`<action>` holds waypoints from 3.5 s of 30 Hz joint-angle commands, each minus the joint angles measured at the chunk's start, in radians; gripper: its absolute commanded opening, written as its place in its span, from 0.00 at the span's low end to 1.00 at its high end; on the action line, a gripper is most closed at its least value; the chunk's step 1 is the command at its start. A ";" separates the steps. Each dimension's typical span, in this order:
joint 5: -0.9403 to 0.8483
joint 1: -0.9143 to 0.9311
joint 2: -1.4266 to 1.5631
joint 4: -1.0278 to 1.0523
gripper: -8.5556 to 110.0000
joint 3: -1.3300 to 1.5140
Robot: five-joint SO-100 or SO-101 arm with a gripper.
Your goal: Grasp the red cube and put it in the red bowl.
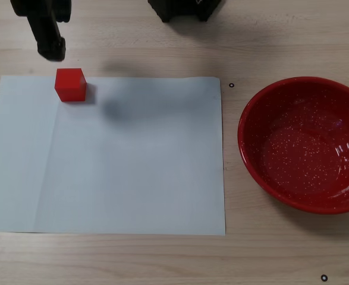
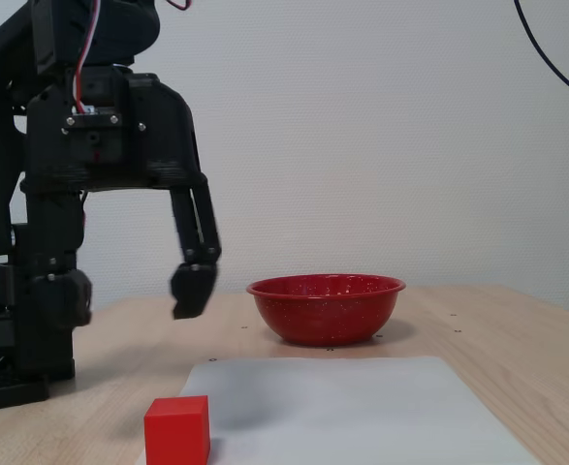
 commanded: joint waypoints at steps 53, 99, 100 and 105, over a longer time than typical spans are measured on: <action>-0.011 0.078 -0.215 -0.390 0.50 0.083; -0.026 0.078 -0.250 -0.376 0.27 0.052; -0.025 0.077 -0.250 -0.376 0.27 0.052; -0.014 0.074 -0.250 -0.371 0.23 0.052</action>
